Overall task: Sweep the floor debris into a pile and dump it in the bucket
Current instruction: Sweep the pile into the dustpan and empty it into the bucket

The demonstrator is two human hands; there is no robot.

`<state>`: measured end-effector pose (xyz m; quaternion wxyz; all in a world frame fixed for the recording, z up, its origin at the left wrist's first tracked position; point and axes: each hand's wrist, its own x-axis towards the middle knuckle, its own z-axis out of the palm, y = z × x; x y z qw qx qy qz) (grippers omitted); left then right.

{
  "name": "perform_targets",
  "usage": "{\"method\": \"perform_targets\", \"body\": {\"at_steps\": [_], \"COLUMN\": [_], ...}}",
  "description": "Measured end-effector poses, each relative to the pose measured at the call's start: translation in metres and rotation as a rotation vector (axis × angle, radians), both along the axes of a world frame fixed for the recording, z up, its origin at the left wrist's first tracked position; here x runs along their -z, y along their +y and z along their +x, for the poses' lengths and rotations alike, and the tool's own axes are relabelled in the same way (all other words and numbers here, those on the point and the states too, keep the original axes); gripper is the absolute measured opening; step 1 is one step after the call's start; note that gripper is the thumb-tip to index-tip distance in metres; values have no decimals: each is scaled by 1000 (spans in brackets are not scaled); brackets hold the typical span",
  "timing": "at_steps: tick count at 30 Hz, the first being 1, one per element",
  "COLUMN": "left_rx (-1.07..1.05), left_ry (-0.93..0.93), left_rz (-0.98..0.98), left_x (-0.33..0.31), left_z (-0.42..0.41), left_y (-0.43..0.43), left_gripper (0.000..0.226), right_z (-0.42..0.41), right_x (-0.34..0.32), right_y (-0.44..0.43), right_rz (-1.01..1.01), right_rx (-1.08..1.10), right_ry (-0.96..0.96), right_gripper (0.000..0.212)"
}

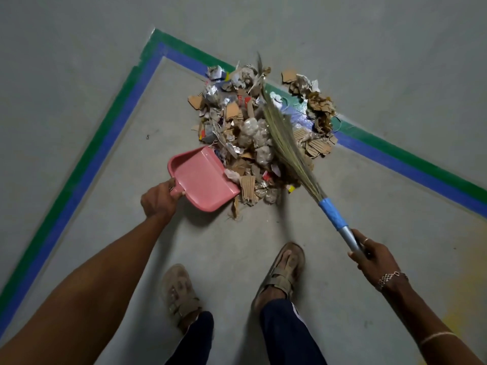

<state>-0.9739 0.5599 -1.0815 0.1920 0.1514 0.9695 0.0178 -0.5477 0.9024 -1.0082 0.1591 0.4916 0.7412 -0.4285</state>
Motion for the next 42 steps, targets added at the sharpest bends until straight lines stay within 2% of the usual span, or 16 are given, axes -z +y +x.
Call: {"method": "perform_targets", "body": {"at_steps": [6, 10, 13, 15, 18, 23, 30, 36, 39, 42], "left_rx": [113, 160, 185, 197, 195, 198, 97, 16, 5, -54], "left_ry": [56, 42, 37, 35, 44, 51, 3, -17, -29, -70], "left_rz": [24, -20, -59, -89, -87, -28, 10, 24, 20, -10], "left_x": [-7, -11, -9, -4, 4, 21, 39, 41, 39, 39], "left_z": [-7, -13, -16, -19, -21, -22, -14, -14, -13, -8], "left_y": [-1, 2, 4, 4, 0, -17, -27, -25, -28, -28], "left_gripper": [65, 60, 47, 38, 38, 35, 54, 51, 47, 48], "right_z": [0, 0, -10, -23, -42, -54, -41, -25, -16, -12], "right_x": [-36, -50, -52, -44, -19, 9, 16, 15, 18, 16], "right_y": [-15, -25, -30, -26, -8, -2, -34, -55, -64, -75], "right_rz": [-137, -124, -69, -28, -11, -83, -204, -257, -254, -261], "right_rx": [54, 106, 183, 214, 258, 155, 4, -126, -179, -143], "right_ry": [18, 69, 118, 137, 104, 47, -12, 8, 34, 20], "right_gripper": [54, 56, 60, 62, 62, 63, 66, 60, 68, 70]}}
